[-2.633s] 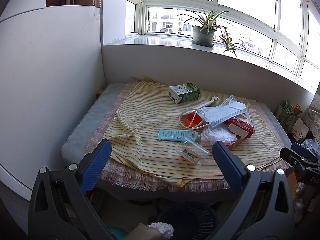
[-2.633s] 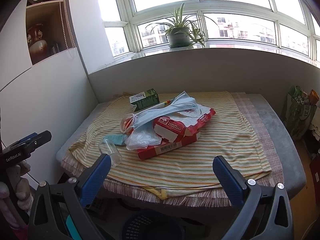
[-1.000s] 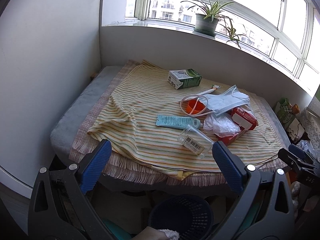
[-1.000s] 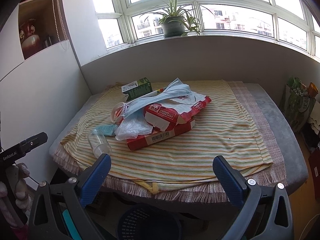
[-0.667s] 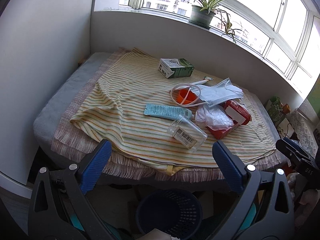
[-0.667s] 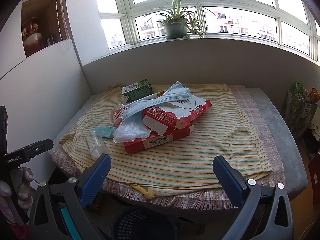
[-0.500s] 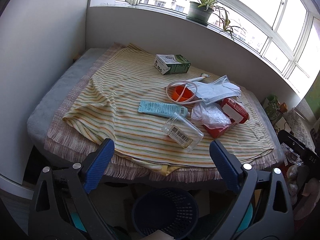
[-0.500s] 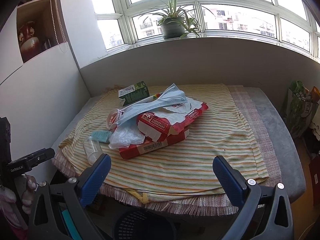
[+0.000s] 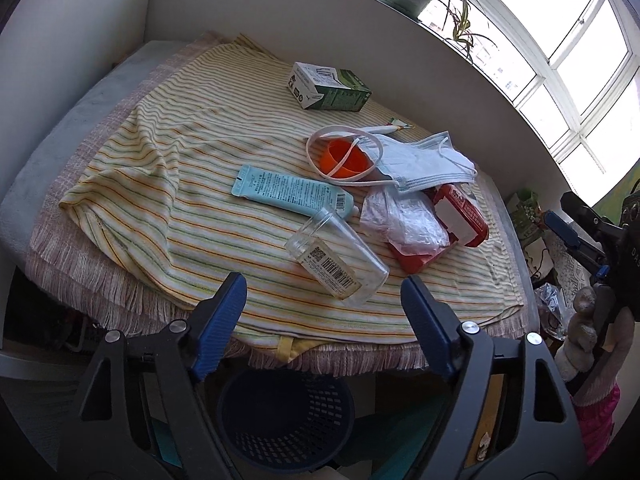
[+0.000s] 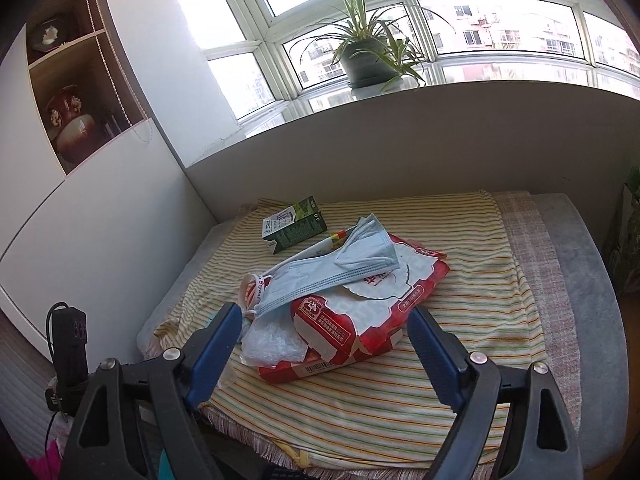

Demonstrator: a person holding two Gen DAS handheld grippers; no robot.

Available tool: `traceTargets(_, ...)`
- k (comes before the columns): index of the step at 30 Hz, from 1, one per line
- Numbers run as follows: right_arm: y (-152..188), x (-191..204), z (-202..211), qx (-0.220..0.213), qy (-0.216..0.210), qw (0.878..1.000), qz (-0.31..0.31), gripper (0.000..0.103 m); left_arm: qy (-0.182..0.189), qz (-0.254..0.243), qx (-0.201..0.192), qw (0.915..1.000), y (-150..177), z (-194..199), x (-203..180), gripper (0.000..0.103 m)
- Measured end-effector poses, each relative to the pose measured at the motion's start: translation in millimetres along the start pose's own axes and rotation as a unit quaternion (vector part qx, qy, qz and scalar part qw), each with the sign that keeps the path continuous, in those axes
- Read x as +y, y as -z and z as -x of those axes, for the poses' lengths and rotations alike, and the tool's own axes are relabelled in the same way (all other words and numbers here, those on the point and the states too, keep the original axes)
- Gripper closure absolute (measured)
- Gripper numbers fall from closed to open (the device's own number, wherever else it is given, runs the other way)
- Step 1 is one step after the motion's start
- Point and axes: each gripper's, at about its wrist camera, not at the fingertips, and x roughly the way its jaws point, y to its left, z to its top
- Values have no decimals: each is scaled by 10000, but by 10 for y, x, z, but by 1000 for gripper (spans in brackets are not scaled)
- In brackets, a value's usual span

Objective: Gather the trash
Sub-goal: 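Close the right gripper on the blue face mask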

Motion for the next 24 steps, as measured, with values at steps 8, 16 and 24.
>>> traceTargets(8,-256,-75,-359,207,79,9997,57,17,79,246,236,9994,-59,-247,7,27)
traceTargets(16,-578,-369,-720,423,-12,9990,-134,23,163,542,298,9979,-94,-406,70,29)
traceTargets(24,-726,-637,-1177,769,-205,9958,-458,33,112,548,249,9981,-180,-465,61,29)
